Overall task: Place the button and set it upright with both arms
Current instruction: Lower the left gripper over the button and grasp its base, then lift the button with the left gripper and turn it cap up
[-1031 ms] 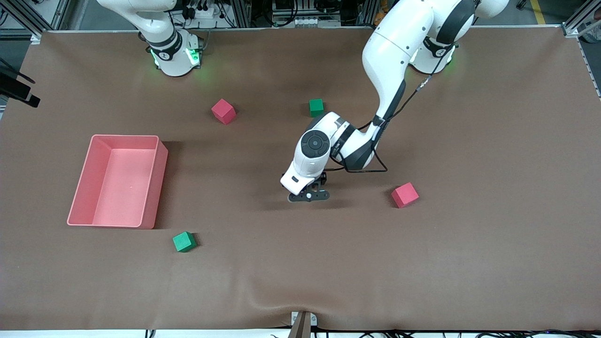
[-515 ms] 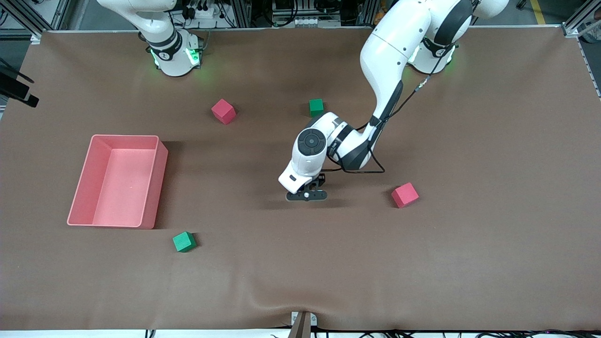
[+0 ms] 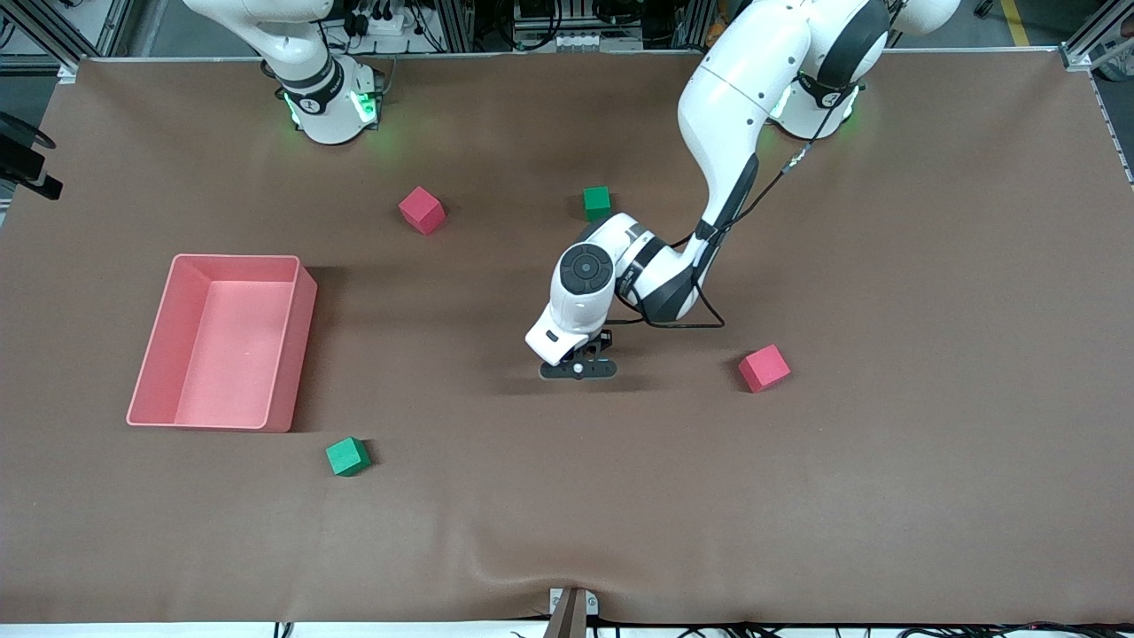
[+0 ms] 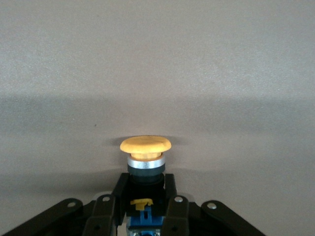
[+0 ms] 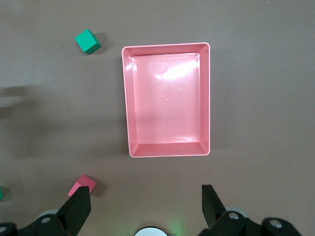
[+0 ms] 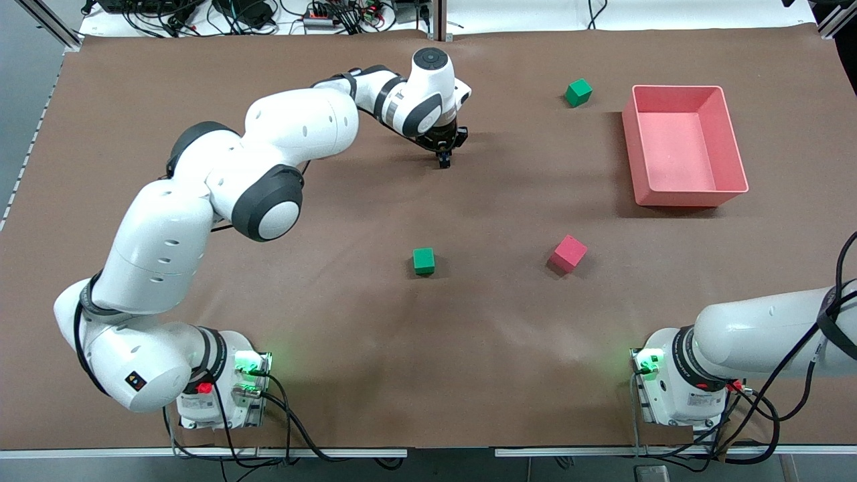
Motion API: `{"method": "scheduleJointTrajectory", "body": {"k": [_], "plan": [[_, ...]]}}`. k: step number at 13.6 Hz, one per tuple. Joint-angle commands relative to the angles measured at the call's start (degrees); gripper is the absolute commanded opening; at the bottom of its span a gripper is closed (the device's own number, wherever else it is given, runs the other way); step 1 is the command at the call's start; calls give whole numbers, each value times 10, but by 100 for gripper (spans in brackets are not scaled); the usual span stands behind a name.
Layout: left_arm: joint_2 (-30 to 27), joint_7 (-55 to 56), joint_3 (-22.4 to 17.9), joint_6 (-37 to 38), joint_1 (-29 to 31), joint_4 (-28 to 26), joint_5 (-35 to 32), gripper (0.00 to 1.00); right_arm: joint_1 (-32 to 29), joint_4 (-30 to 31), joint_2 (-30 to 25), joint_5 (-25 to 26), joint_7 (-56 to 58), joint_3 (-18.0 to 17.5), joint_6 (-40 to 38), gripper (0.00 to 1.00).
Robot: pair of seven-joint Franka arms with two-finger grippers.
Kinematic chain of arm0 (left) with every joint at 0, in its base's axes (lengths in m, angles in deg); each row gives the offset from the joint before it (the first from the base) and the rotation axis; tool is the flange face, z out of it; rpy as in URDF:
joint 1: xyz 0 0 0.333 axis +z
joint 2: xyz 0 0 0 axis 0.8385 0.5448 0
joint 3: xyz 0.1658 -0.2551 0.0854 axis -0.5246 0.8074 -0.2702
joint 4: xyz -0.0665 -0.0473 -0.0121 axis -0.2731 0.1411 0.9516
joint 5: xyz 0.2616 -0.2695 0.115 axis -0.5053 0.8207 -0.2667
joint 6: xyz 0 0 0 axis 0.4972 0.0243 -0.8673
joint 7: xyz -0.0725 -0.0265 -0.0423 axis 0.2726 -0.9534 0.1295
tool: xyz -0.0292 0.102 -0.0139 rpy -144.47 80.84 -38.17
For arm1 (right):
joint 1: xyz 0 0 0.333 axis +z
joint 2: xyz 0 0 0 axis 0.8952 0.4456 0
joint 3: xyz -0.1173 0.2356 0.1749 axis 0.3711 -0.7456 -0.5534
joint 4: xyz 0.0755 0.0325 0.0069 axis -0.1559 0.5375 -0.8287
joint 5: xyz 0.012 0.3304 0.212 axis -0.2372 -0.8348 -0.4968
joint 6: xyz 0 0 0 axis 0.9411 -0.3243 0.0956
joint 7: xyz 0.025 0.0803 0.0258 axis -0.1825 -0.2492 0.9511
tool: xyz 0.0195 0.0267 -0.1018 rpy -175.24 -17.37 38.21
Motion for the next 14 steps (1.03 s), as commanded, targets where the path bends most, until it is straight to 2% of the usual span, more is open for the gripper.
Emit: {"method": "scheduleJointTrajectory", "body": {"k": [1, 3, 5, 8, 10, 13, 14], "plan": [[-4, 14, -8, 1, -6, 10, -12, 0, -15, -12, 6, -1, 11, -7, 2, 100], [-20, 15, -11, 5, -4, 9, -12, 0, -16, -10, 5, -1, 12, -7, 14, 100], [-37, 20, -33, 27, -10, 8, -29, 0, -17, -6, 3, -2, 12, -6, 7, 100], [-67, 89, -37, 46, -14, 8, -52, 0, -15, -5, 3, -2, 12, -6, 7, 100], [-81, 183, -44, 62, -21, 6, -60, 0, -15, -5, 3, -3, 12, -7, 7, 100], [-90, 392, -66, 64, -78, 7, -223, 0, -17, -1, 5, -3, 11, -7, 7, 100], [-92, 449, -67, 70, -88, 7, -259, 0, -17, 0, 4, -4, 11, -7, 8, 100]]}}
